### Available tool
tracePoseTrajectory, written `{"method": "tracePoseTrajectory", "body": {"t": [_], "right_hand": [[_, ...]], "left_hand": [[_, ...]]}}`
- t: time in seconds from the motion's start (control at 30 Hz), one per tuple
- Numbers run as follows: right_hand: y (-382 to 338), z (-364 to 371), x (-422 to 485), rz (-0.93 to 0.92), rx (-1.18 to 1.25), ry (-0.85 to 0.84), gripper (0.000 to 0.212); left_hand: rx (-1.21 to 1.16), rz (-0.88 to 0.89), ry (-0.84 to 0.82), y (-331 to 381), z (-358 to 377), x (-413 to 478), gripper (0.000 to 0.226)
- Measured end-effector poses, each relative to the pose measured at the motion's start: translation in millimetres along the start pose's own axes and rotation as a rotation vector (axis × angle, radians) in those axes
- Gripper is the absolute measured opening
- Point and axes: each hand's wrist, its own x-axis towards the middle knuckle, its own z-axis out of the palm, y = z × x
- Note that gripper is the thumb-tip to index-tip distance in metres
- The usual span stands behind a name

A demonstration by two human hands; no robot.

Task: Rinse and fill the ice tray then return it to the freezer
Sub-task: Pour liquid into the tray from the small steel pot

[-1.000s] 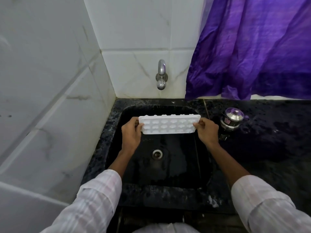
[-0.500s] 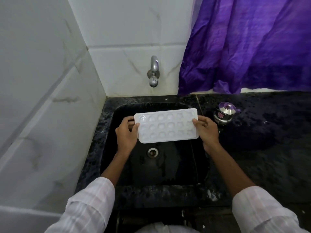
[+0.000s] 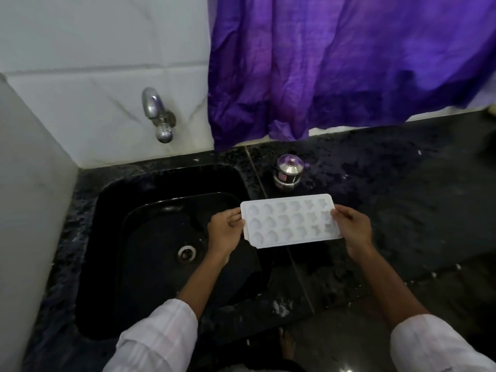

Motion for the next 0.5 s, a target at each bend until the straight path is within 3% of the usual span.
{"method": "tracePoseTrajectory", "body": {"t": [0.23,0.5], "right_hand": [[13,-39,57,-0.046,-0.165,0.007,0.025],[19,-46,107,-0.14,-0.274,-0.111,0.026]], "left_hand": [[0.061,-0.01,-0.003,3,71,4,0.037],[0.145,-0.039,0.124,9,119,13,0.037]]}}
